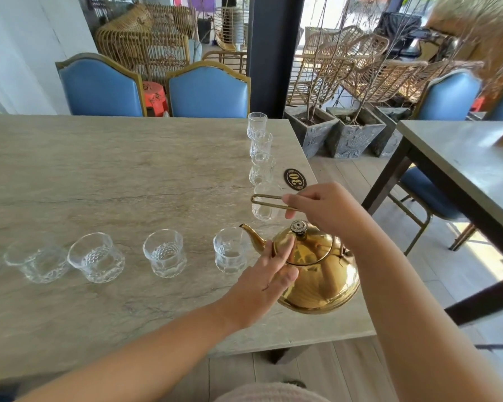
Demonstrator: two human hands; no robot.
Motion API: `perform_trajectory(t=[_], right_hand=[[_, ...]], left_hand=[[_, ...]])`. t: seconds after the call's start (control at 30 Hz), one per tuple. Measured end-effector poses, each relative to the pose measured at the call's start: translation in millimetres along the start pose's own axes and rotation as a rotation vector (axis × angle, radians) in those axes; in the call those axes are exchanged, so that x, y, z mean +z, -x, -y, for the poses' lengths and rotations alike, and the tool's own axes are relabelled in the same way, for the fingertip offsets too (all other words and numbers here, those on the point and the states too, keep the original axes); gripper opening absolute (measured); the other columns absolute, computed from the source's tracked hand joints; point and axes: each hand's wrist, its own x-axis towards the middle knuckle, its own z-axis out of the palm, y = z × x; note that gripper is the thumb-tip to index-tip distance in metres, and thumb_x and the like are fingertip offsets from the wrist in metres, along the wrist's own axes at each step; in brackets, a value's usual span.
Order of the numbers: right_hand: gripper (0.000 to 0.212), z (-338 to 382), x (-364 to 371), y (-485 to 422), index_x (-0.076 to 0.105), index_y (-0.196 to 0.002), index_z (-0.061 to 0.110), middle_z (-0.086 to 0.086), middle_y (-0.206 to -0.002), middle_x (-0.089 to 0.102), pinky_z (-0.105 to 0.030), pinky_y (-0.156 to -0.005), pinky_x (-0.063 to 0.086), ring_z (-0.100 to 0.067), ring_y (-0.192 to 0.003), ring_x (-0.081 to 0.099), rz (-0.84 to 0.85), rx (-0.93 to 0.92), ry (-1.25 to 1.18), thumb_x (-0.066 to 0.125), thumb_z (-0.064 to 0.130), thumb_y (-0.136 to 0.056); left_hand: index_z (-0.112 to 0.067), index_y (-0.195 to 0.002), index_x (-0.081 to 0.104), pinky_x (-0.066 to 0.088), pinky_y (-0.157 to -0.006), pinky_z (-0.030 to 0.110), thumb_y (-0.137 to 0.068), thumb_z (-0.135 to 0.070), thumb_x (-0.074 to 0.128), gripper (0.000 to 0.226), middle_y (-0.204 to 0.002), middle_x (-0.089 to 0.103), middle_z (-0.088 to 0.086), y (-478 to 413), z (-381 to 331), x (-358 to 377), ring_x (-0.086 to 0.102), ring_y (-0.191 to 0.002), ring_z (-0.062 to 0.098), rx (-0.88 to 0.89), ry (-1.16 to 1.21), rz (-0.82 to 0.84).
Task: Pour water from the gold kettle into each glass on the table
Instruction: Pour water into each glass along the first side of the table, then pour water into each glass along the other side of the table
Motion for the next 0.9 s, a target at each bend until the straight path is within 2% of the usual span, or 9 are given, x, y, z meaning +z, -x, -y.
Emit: perform_trajectory(t=[0.13,0.23,0.37,0.47,0.63,0.7,0.77,0.83,0.9], right_hand=[[0.039,-20.0,-8.8,4.9,0.068,-0.063,0.008,-0.001,-0.045,0.036,-0.014,-0.036,0.027,-0.004,-0.029,0.025,-0.074,0.053,-0.133,0.062,0.039,-0.086],[0.041,-36.5,-17.3,5.7,0.060,-0.055,0.009,-0.003,-0.045,0.036,-0.018,-0.040,0.028,-0.006,-0.030,0.025,-0.131,0.074,-0.197,0.063,0.038,-0.084],[0.041,-58.6,-37.3,3.8,0.058,-0.055,0.006,-0.005,-0.047,0.036,-0.024,-0.044,0.027,-0.009,-0.034,0.025,-0.160,0.093,-0.269,0.064,0.036,-0.083],[0.040,-77.7,-58.3,1.6,0.058,-0.055,0.006,-0.005,-0.048,0.036,-0.022,-0.043,0.027,-0.008,-0.035,0.026,-0.157,0.082,-0.311,0.065,0.035,-0.083],[0.047,-110.8,-96.9,-4.3,0.054,-0.054,0.000,-0.011,-0.053,0.033,-0.024,-0.046,0.025,-0.011,-0.040,0.025,-0.095,0.005,-0.308,0.066,0.034,-0.083],[0.046,-125.0,-110.0,-8.6,0.049,-0.047,0.006,-0.007,-0.048,0.028,-0.021,-0.042,0.023,-0.009,-0.038,0.023,-0.097,-0.019,-0.327,0.066,0.030,-0.083],[0.047,-138.7,-121.1,-13.1,0.045,-0.044,0.010,-0.003,-0.045,0.025,-0.020,-0.040,0.021,-0.009,-0.038,0.021,-0.076,-0.038,-0.342,0.066,0.027,-0.082],[0.046,-150.8,-129.6,-18.1,0.045,-0.046,0.007,-0.001,-0.044,0.025,-0.019,-0.040,0.021,-0.009,-0.039,0.020,-0.039,-0.055,-0.350,0.066,0.026,-0.083],[0.046,-160.5,-134.7,-23.8,0.043,-0.047,0.008,0.001,-0.044,0.024,-0.019,-0.040,0.021,-0.009,-0.039,0.020,-0.012,-0.054,-0.357,0.065,0.026,-0.083]], left_hand=[[-0.064,-0.136,-0.006,0.000,-0.119,0.045,-0.091,-0.067,0.021,0.053,-0.160,-0.006,0.001,-6.6,-3.7,15.4,-0.017,-0.145,0.014,-0.027,-0.097,-0.093],[-0.065,-0.136,-0.006,0.004,-0.118,0.052,-0.086,-0.071,0.021,0.057,-0.160,-0.010,0.003,-16.8,-10.4,30.0,-0.015,-0.147,0.021,-0.046,-0.143,-0.137],[-0.058,-0.141,0.004,0.002,-0.117,0.037,-0.095,-0.057,0.032,0.054,-0.160,-0.008,0.000,-34.9,-27.4,51.3,-0.013,-0.144,0.008,-0.043,-0.116,-0.210],[-0.057,-0.139,0.009,0.005,-0.114,0.031,-0.092,-0.061,0.031,0.052,-0.159,-0.006,-0.006,-55.5,-40.7,73.1,-0.009,-0.137,-0.004,-0.030,-0.108,-0.288],[-0.053,-0.139,0.016,0.010,-0.115,0.029,-0.088,-0.061,0.031,0.054,-0.151,0.004,-0.020,-97.7,-63.2,114.8,0.002,-0.143,-0.002,-0.053,-0.056,-0.406],[-0.046,-0.141,0.020,0.012,-0.116,0.027,-0.088,-0.059,0.033,0.056,-0.150,0.006,-0.019,-113.7,-68.6,127.4,0.004,-0.143,-0.002,-0.070,-0.067,-0.426],[-0.042,-0.143,0.023,0.010,-0.114,0.019,-0.089,-0.057,0.035,0.057,-0.150,0.007,-0.020,-127.9,-72.9,137.4,0.003,-0.140,-0.010,-0.084,-0.076,-0.441],[-0.044,-0.142,0.022,0.007,-0.107,0.005,-0.089,-0.056,0.035,0.056,-0.147,0.005,-0.027,-139.5,-77.6,146.7,0.000,-0.132,-0.023,-0.093,-0.091,-0.455],[-0.043,-0.141,0.024,0.007,-0.104,0.001,-0.089,-0.055,0.035,0.055,-0.146,0.006,-0.027,-147.9,-80.0,155.5,-0.001,-0.129,-0.026,-0.114,-0.085,-0.465]])
